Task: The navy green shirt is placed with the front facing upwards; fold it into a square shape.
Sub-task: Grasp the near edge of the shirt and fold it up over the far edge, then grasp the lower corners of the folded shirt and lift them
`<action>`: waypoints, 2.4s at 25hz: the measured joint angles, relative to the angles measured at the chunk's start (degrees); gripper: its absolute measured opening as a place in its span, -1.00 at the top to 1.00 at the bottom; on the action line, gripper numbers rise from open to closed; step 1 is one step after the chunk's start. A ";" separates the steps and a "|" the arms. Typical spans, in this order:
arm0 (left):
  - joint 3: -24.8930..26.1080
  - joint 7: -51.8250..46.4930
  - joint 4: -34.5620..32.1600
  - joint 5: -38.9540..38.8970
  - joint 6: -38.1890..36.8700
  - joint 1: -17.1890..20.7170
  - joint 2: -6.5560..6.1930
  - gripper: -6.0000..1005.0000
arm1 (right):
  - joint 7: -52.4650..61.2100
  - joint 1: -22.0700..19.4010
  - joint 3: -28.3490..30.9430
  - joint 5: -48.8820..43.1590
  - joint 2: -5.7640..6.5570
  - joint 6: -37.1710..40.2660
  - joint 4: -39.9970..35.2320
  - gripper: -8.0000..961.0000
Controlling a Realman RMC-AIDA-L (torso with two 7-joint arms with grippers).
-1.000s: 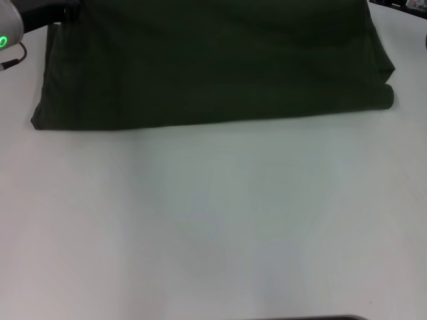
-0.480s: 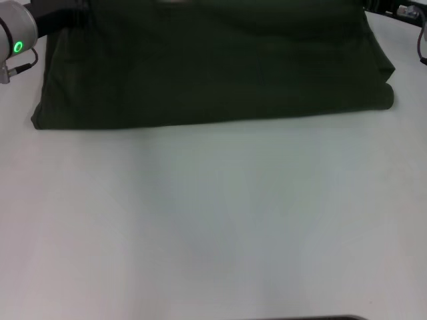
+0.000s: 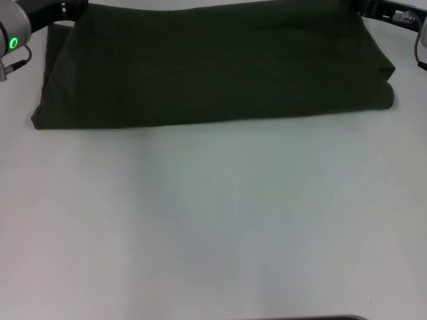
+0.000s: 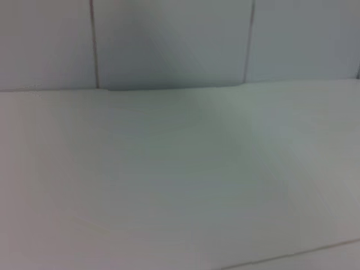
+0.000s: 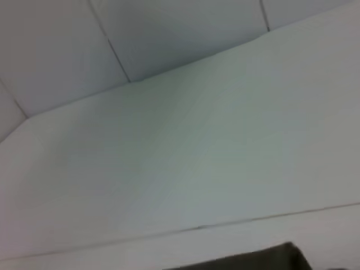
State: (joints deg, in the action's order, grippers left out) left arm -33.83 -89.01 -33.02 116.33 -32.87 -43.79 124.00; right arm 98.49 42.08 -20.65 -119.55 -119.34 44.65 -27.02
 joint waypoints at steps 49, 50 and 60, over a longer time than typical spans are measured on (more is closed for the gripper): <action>0.00 1.74 -11.22 -7.02 -40.75 17.45 0.00 -0.77 | 23.37 -12.76 -3.32 -4.15 8.96 29.50 -8.52 -0.34; 0.00 1.87 -11.20 -7.04 -40.77 17.42 0.00 -0.77 | 24.15 -12.06 -3.78 -4.87 8.91 29.16 -8.41 -0.34; -0.01 2.27 -11.18 -7.18 -40.62 17.11 -0.23 -0.77 | 27.25 -10.02 -6.25 -7.43 6.27 24.57 -7.80 -0.34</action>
State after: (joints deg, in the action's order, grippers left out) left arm -33.84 -86.74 -44.20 109.15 -73.49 -26.68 123.76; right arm 125.74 32.06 -26.90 -126.99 -113.08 69.22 -34.82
